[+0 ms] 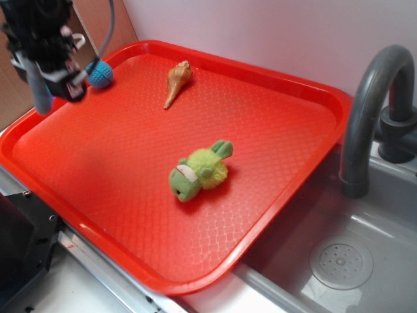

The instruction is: Grab the gray animal.

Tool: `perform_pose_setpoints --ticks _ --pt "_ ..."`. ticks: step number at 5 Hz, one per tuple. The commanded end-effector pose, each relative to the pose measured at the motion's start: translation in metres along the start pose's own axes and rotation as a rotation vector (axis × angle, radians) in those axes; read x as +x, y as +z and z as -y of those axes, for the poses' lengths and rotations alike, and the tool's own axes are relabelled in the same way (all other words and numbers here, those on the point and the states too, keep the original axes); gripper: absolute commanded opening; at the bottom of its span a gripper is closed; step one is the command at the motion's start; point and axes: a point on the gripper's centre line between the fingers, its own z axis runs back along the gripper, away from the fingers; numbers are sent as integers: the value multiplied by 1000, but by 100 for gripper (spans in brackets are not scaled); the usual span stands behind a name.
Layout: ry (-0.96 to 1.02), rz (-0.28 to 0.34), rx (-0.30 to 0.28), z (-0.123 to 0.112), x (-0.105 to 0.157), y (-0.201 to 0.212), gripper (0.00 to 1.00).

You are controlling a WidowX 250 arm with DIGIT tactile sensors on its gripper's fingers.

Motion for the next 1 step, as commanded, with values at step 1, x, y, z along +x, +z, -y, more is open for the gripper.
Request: perform_pose_setpoints --ticks 1 --pt "-176 134 -130 36 -19 66 0"
